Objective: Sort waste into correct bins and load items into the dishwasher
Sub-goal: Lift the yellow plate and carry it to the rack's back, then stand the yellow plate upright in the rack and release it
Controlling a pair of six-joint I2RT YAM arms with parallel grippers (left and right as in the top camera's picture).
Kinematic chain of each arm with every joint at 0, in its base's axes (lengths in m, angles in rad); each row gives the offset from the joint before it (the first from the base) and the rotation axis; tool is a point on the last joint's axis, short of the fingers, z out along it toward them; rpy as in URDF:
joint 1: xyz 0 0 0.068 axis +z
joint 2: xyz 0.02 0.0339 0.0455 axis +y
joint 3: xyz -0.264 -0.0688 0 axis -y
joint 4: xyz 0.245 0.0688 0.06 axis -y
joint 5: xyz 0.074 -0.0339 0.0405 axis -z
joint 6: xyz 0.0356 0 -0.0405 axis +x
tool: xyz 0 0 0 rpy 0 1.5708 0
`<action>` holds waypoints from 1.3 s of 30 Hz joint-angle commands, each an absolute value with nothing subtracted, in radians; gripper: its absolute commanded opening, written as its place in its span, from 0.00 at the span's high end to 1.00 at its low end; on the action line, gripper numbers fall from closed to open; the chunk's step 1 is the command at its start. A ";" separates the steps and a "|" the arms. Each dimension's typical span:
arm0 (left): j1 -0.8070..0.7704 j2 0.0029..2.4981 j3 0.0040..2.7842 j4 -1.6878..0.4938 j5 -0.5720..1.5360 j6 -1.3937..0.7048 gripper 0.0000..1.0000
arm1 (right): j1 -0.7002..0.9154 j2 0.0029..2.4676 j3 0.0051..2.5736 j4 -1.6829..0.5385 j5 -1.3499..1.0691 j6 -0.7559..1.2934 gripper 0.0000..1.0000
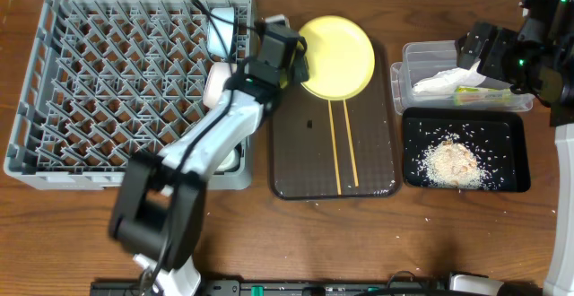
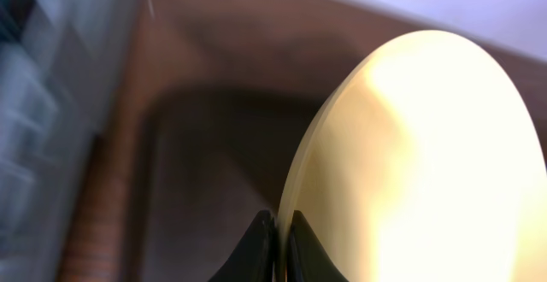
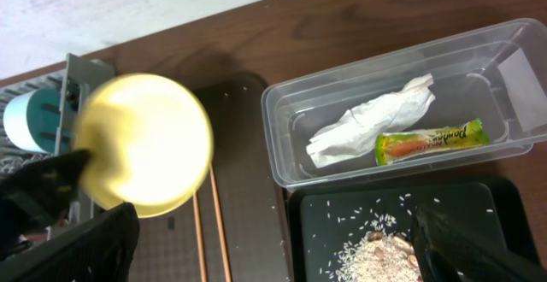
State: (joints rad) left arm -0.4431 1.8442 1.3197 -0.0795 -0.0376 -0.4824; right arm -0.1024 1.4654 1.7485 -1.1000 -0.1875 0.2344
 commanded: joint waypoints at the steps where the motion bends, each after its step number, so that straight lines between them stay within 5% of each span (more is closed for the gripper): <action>1: -0.442 1.740 1.327 -0.112 -0.141 -0.308 0.92 | -0.111 1.465 1.758 -1.100 -0.195 0.247 0.01; 16: -0.376 1.602 1.327 -0.045 -0.812 0.249 0.93 | -0.111 1.465 1.758 -1.100 -0.195 0.247 0.01; 26: -0.222 1.603 1.327 0.279 -0.811 0.519 0.93 | -0.111 1.465 1.758 -1.100 -0.195 0.247 0.01; 39: -0.049 1.731 1.327 0.368 -0.617 0.691 0.92 | -0.111 1.465 1.758 -1.100 -0.195 0.247 0.01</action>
